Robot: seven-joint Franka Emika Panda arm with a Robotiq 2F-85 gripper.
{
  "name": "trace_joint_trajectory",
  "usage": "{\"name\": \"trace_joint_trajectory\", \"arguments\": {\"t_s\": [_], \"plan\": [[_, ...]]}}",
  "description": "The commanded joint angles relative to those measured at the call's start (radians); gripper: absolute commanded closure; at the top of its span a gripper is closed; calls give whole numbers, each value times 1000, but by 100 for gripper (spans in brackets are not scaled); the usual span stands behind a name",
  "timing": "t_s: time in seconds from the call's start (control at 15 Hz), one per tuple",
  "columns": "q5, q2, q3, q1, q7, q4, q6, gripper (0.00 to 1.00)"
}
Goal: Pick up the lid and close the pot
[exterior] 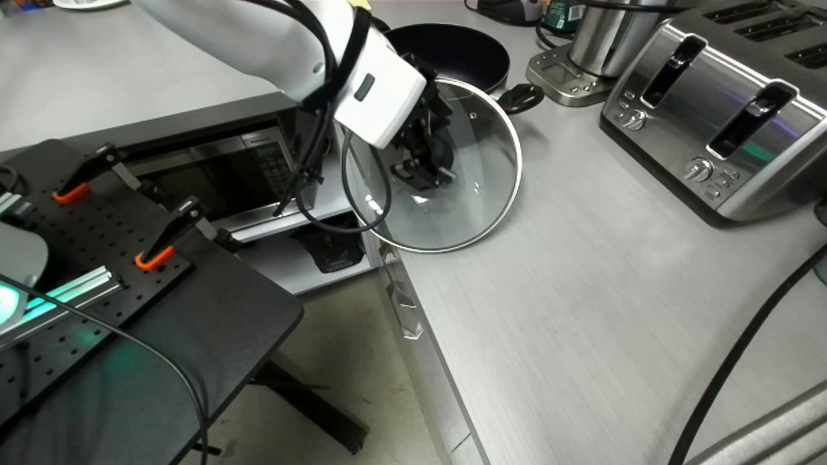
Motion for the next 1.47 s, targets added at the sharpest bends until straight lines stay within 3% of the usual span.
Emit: {"name": "trace_joint_trajectory", "arguments": {"t_s": [0.0,0.2,0.27,0.33,0.53,0.87,1.4], "plan": [[23,-53,41,-26,-77,-56,-35,0],[23,-77,60,-41,-101,-73,-37,0],[22,-84,67,-47,-108,-77,-37,9],[22,-89,74,-53,-115,-80,-36,26],[24,-105,92,-69,-134,-89,-33,50],[31,-148,121,-99,-169,-100,-34,75],[91,-283,119,-115,-352,-188,-46,75]]}}
